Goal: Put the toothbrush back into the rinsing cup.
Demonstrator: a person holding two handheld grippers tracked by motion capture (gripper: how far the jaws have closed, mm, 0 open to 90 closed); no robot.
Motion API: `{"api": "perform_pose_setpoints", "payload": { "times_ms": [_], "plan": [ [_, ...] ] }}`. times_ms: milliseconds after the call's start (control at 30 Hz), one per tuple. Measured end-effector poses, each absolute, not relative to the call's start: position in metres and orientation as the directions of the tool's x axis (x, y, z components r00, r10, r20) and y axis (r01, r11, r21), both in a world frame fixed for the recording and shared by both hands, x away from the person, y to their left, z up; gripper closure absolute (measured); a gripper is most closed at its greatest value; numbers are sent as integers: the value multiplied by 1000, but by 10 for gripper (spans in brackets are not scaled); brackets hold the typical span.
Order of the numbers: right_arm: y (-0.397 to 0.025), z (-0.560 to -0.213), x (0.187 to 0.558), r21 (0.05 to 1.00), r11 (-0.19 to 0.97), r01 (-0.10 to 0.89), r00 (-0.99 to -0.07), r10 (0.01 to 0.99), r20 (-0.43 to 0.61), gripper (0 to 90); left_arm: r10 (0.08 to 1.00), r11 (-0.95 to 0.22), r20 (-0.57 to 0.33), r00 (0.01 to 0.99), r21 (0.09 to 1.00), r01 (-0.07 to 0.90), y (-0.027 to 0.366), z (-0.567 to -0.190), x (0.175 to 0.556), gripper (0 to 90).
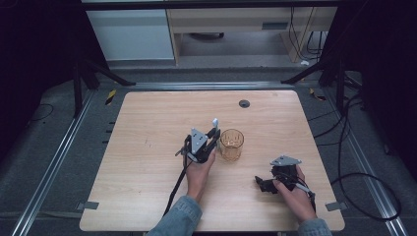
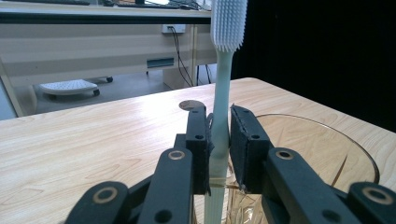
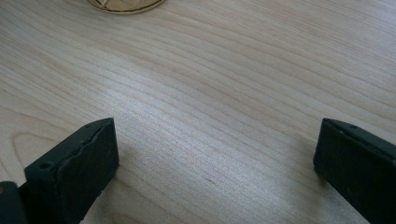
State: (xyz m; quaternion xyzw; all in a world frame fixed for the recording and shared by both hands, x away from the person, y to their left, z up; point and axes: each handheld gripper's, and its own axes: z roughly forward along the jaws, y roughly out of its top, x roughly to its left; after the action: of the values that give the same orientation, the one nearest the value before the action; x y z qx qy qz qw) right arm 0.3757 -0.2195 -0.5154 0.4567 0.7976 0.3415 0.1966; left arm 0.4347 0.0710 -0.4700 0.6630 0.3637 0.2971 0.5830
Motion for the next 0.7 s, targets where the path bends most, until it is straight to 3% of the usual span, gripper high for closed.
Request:
{"api": "perform_pose_setpoints", "payload": {
  "times_ms": [700],
  "plan": [
    [-220, -515, 376, 724, 350, 595, -505, 863, -2, 4, 822, -94, 4, 570, 987, 130, 72, -466, 435, 711]
  ]
}}
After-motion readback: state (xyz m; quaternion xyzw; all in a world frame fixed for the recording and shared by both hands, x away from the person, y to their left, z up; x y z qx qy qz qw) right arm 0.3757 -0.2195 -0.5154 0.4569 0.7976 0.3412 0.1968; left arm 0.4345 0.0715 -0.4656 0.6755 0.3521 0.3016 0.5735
